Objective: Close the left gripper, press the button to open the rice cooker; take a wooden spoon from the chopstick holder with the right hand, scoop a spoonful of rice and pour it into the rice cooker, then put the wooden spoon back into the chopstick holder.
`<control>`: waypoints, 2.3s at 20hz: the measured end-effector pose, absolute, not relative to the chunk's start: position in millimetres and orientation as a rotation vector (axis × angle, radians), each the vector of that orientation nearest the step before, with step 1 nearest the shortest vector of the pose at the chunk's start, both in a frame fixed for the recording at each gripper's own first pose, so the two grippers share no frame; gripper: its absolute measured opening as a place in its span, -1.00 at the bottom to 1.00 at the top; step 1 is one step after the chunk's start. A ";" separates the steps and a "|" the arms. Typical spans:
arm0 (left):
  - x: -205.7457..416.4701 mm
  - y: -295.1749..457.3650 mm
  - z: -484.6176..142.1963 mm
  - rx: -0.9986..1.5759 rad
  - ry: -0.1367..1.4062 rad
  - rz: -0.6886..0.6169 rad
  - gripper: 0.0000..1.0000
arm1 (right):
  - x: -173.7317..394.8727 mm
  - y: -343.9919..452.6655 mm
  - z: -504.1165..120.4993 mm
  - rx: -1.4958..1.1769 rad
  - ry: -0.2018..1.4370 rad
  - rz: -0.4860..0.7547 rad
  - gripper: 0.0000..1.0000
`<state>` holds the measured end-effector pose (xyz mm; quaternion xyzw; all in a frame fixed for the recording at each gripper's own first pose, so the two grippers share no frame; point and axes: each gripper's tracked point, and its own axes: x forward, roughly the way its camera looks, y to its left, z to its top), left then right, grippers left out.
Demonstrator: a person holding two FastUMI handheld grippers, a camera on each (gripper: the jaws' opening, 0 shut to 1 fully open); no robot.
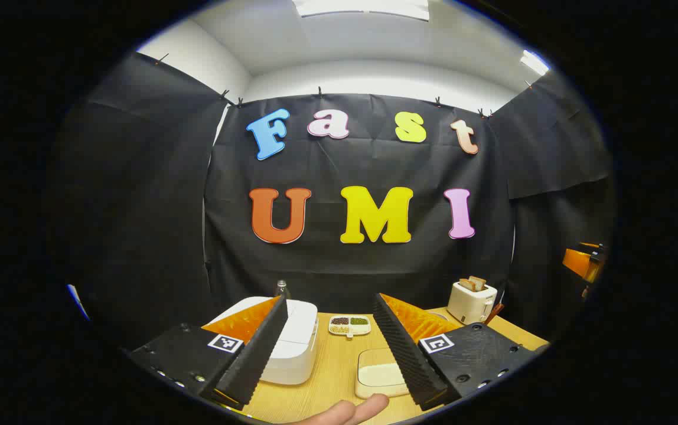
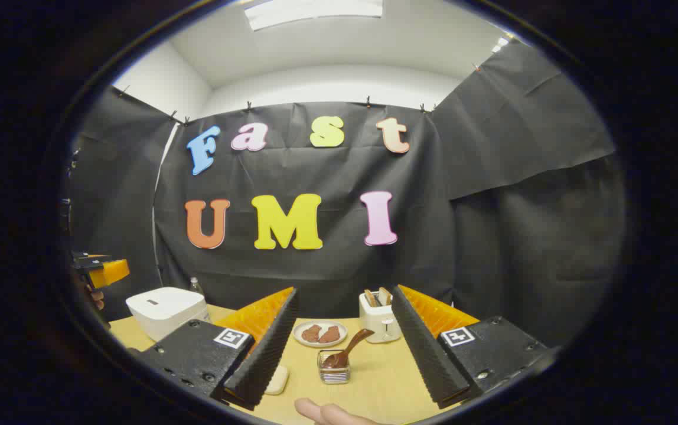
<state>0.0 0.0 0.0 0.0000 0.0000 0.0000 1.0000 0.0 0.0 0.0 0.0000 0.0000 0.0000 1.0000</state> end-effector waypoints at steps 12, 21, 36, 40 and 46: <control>-5.4 18.7 -3.8 0.045 0.012 0.008 0.87 | -16.9 2.4 -5.8 0.004 -0.028 0.012 0.92; 16.9 36.7 -8.0 0.009 -0.015 -0.036 0.87 | -14.1 5.4 -28.8 -0.006 0.000 0.042 1.00; 98.1 126.5 -61.4 -0.011 0.151 0.010 -0.11 | -0.6 4.1 -76.0 0.018 0.055 0.055 0.92; 122.2 139.0 -102.5 0.029 0.266 0.038 -0.81 | 5.1 9.3 -88.3 0.015 0.064 0.061 1.00; 147.4 155.6 -157.3 0.044 0.429 0.067 -0.99 | 19.9 18.6 -119.6 -0.001 0.121 0.072 0.92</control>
